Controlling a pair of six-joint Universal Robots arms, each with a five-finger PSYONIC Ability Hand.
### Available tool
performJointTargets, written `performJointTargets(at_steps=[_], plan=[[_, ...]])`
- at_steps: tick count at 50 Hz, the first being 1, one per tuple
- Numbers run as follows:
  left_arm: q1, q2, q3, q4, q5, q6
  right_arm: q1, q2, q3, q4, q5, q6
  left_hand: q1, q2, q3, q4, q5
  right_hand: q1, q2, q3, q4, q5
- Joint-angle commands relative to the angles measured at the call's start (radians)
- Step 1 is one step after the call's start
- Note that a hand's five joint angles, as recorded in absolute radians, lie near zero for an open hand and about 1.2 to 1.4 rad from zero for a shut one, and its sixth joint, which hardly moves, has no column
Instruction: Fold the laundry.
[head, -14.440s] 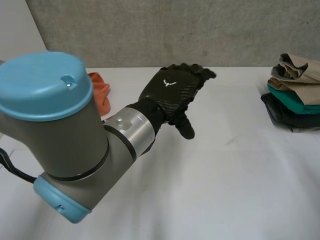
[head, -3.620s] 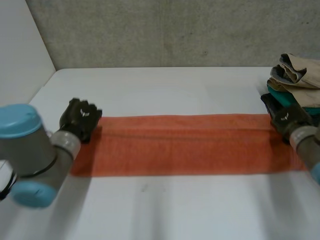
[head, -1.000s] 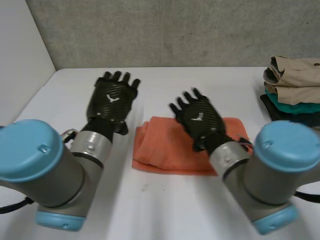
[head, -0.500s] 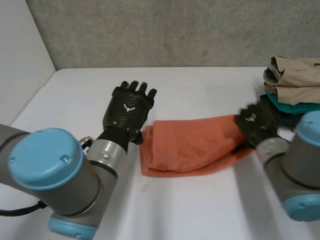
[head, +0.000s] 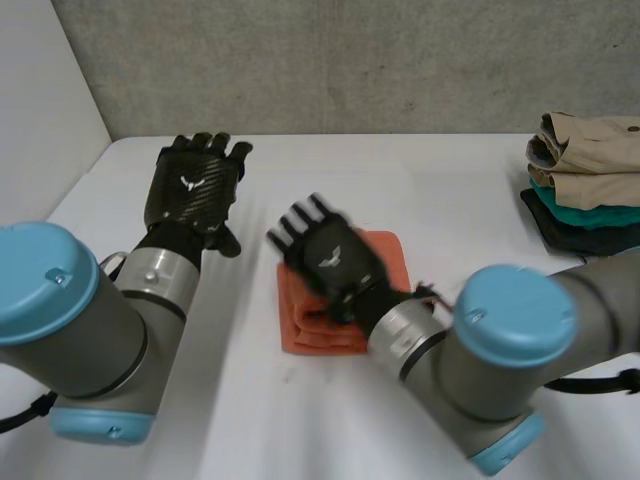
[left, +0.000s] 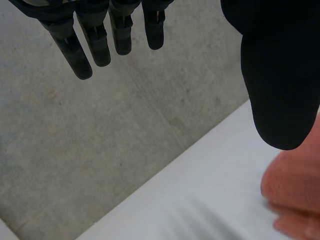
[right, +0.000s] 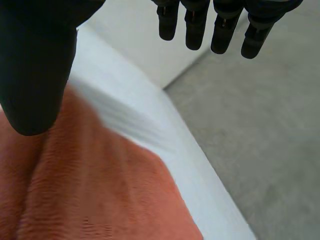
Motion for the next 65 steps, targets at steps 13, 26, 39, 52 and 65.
performJointTargets(at_steps=[13, 26, 39, 52, 65], plan=[[-0.177, -0.442, 0.517, -0.296, 0.089, -0.207, -0.36, -0.049, -0.101, 0.421, -0.024, 0.441, 0.026, 0.012, 0.006, 0.016, 0.013, -0.062, -0.046, -0.04, -0.04, -0.05], [-0.18, -0.497, 0.484, -0.476, -0.187, -0.118, -0.289, 0.212, -0.334, 0.573, -0.158, 0.417, 0.032, 0.018, 0.011, 0.022, 0.018, -0.062, -0.046, -0.04, -0.04, -0.05], [-0.202, -0.433, 0.425, -0.46, -0.186, -0.028, -0.217, 0.238, -0.372, 0.578, 0.086, 0.124, 0.017, 0.003, -0.003, 0.007, 0.004, 0.025, 0.041, 0.046, 0.047, 0.037], [-0.167, -0.152, 0.399, -0.437, 0.038, -0.032, -0.116, -0.033, -0.072, 0.367, 0.159, 0.121, 0.017, 0.003, -0.003, 0.007, 0.004, -0.037, -0.021, -0.015, -0.015, -0.025], [-0.048, -0.118, 0.35, -0.455, 0.36, -0.178, -0.007, 0.022, 0.232, -0.062, 0.128, 0.092, 0.035, 0.021, 0.014, 0.025, 0.021, 0.022, 0.038, 0.043, 0.044, 0.034]])
